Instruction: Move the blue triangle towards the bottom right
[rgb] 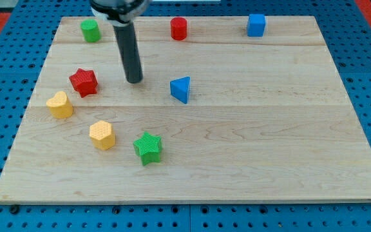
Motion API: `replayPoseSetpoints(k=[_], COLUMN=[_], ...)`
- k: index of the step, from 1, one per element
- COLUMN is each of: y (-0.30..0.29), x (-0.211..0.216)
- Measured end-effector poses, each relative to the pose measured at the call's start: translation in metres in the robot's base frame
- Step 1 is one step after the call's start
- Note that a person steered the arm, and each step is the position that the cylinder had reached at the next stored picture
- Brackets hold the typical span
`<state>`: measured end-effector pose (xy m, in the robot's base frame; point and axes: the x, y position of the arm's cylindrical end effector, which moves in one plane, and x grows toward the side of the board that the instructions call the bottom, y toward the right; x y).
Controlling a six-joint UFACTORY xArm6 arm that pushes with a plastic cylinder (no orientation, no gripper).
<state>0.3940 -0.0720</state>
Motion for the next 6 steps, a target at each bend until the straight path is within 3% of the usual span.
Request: replayPoseSetpoints(k=[2, 4, 5, 6], y=[0.177, 0.149, 0.198, 0.201], x=[0.026, 0.078, 0.098, 0.123])
